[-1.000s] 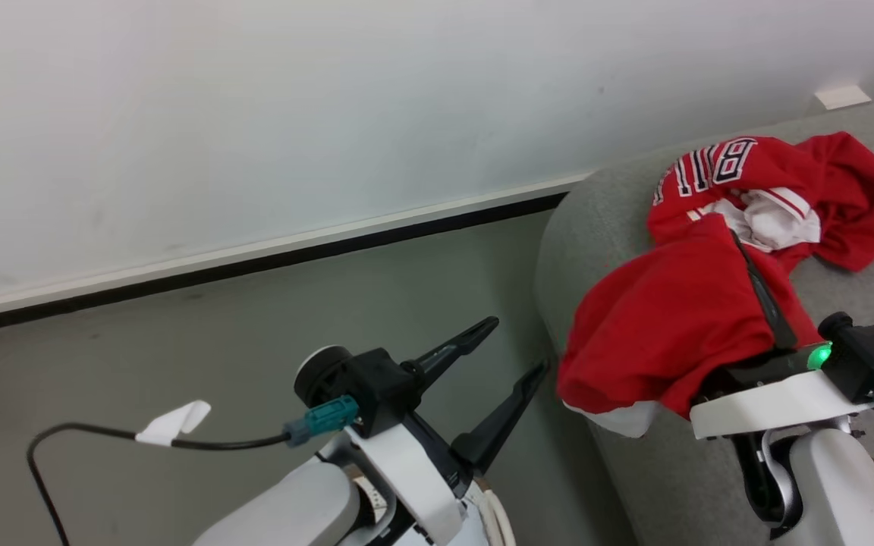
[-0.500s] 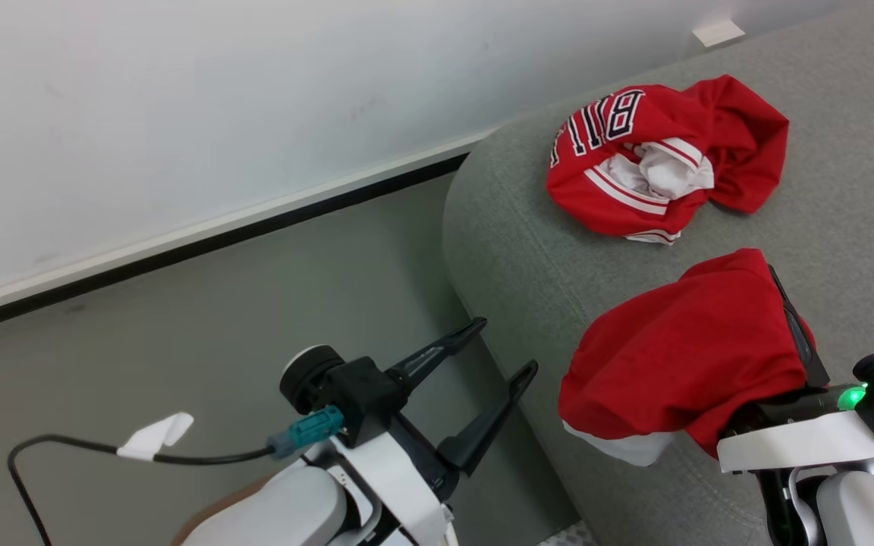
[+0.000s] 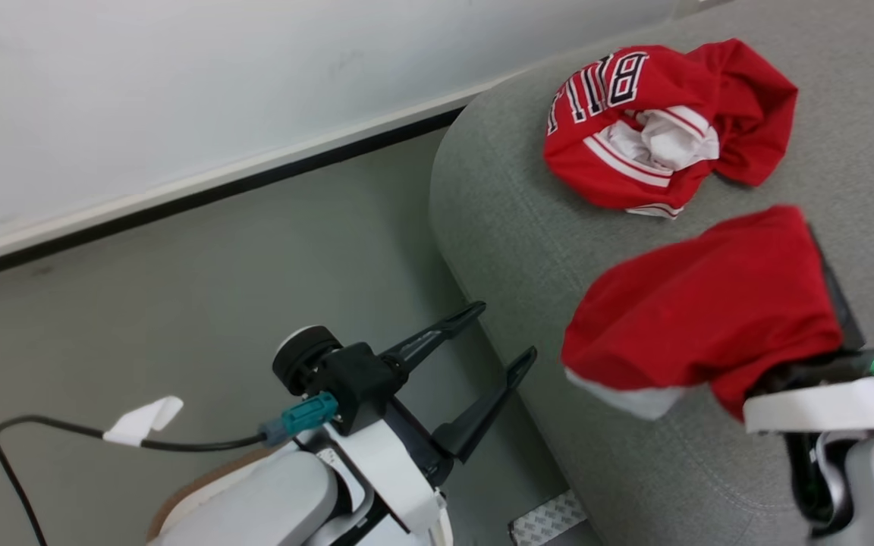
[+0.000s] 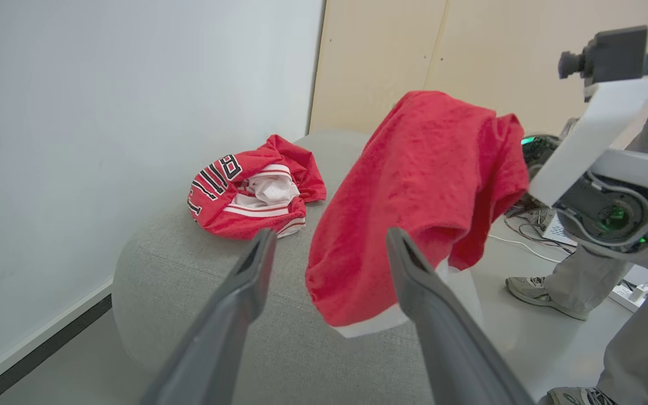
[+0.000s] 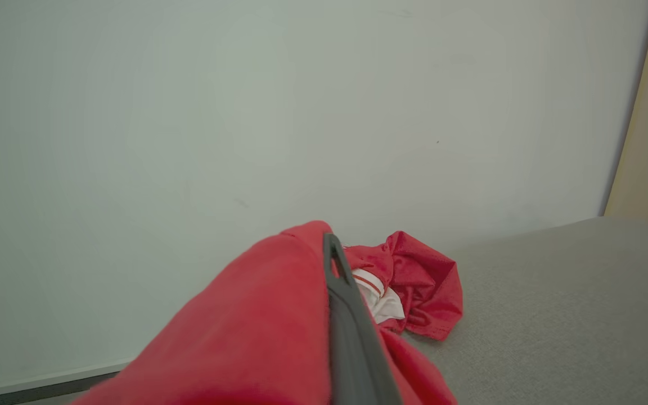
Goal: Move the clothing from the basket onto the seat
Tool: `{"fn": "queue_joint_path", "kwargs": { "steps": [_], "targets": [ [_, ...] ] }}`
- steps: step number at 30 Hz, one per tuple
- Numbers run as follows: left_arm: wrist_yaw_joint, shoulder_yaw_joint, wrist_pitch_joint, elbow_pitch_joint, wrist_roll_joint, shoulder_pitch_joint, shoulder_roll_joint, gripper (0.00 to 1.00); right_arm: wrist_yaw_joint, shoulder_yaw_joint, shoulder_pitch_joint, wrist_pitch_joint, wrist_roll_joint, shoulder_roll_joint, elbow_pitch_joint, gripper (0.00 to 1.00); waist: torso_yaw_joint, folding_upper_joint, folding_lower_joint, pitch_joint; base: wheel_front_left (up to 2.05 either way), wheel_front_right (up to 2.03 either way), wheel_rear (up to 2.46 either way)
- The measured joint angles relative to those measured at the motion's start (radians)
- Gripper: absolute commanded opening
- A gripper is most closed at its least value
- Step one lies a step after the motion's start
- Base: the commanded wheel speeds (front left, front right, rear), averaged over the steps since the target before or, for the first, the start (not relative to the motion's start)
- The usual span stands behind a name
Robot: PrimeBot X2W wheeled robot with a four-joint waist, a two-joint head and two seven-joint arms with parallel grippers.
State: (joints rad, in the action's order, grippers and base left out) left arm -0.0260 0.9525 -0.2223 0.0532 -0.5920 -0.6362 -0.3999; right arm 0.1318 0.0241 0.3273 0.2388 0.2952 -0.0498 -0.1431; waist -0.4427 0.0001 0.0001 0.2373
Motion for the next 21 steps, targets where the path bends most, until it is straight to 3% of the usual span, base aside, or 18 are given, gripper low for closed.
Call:
{"fn": "queue_joint_path", "kwargs": {
  "steps": [12,21],
  "targets": [
    [-0.008,-0.024,0.038,-0.081,0.001,-0.045,-0.083,1.0,0.0,-0.2,0.209,-0.126,-0.051,-0.054,-0.003,0.0,0.067,0.0,0.0001,0.139,0.0,0.0,0.0],
    [-0.01,-0.062,0.056,-0.147,0.001,-0.08,-0.154,1.0,0.0,-0.315,0.336,-0.244,-0.084,-0.194,-0.051,0.0,0.124,0.0,0.0001,0.278,0.0,0.0,0.0]
  ]
}}
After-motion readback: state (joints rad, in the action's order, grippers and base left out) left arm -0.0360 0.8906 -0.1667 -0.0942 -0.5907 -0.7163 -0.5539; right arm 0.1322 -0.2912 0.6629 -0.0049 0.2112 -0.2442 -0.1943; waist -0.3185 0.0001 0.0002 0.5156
